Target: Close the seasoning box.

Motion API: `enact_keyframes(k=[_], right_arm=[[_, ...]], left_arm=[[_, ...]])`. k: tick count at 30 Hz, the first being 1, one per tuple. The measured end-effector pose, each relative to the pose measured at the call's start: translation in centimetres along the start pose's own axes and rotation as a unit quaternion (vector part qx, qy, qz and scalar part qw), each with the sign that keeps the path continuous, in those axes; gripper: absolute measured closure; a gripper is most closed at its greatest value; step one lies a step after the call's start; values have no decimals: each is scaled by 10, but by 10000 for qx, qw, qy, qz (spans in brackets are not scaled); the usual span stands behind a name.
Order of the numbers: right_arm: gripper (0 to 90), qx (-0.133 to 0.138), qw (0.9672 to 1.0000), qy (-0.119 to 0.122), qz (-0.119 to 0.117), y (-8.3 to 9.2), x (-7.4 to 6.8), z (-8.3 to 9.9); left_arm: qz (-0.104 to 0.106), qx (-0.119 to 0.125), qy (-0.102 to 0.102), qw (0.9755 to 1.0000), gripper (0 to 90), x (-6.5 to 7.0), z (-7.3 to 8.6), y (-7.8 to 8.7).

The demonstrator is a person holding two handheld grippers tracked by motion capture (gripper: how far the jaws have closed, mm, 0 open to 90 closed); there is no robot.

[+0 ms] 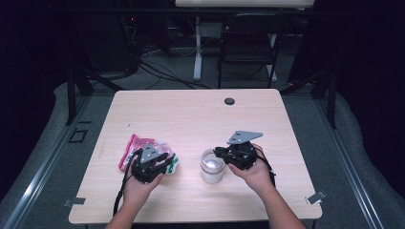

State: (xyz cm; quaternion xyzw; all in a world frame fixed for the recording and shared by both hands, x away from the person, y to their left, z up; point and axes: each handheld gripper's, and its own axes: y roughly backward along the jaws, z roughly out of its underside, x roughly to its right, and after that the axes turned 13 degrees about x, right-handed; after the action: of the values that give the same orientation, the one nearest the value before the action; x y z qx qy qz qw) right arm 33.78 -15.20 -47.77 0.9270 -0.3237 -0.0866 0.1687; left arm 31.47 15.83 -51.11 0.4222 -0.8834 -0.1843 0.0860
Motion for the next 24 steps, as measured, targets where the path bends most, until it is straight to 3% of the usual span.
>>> enact_keyframes(k=[10, 15, 24], right_arm=[[729, 39, 10000, 28, -87, 0, -3, -3], [624, 67, 9999, 5, -123, 0, -3, -4], [523, 173, 9998, -11, 86, 11, 6, -7]], left_arm=[[-57, -54, 101, 9999, 651, -6, 2, 0], [-60, 36, 197, 9998, 591, -10, 2, 1], [-119, 39, 266, 9996, 516, -16, 2, -1]])
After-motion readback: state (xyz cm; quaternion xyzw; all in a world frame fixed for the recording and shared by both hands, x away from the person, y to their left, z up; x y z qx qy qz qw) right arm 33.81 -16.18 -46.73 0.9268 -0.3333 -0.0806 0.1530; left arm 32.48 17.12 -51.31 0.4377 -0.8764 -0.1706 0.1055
